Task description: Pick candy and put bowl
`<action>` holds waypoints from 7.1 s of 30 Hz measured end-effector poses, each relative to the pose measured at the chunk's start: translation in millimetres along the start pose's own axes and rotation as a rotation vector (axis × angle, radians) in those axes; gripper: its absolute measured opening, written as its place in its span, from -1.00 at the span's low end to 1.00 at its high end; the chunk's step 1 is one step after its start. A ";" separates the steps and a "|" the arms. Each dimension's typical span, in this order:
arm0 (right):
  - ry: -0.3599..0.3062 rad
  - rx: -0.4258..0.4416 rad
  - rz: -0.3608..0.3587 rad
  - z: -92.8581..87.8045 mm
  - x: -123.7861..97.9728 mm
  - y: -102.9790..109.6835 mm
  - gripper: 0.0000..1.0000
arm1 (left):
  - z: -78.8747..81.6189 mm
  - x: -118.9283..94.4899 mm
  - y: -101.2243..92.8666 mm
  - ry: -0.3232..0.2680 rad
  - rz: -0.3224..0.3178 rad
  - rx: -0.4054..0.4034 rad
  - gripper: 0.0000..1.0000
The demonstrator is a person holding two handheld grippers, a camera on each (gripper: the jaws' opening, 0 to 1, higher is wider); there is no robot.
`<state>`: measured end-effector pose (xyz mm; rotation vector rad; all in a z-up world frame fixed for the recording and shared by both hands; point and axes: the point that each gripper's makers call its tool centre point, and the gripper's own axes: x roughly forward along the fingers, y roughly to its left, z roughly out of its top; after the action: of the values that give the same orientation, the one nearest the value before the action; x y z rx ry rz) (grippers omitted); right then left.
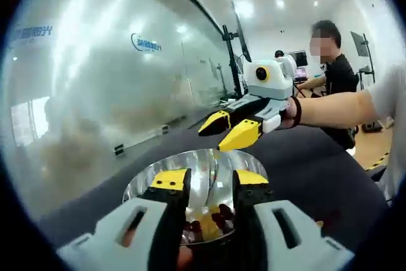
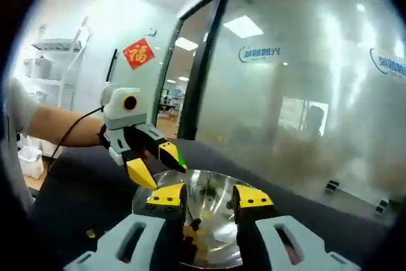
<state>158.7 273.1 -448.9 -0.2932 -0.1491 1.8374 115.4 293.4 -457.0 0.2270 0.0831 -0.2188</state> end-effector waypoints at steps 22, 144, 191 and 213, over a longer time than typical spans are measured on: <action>0.174 0.064 0.313 -107.8 -105.6 99.0 -0.66 | -82.4 -86.7 -95.9 0.128 -0.214 0.016 -0.64; 0.138 0.024 0.567 -93.2 -61.4 215.6 -0.86 | -95.1 -40.4 -151.0 0.145 -0.419 0.036 -0.76; -0.027 0.070 0.177 -3.2 -40.4 -13.9 -0.93 | 11.9 -17.9 38.1 -0.055 -0.035 -0.063 -0.95; -0.005 0.022 0.165 -5.9 -13.1 -17.9 -0.65 | 4.2 -3.6 25.9 -0.005 -0.079 -0.014 -0.62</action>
<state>180.3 265.3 -448.5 -0.2922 -0.1105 2.0026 118.0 317.8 -447.0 0.2099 0.0884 -0.2971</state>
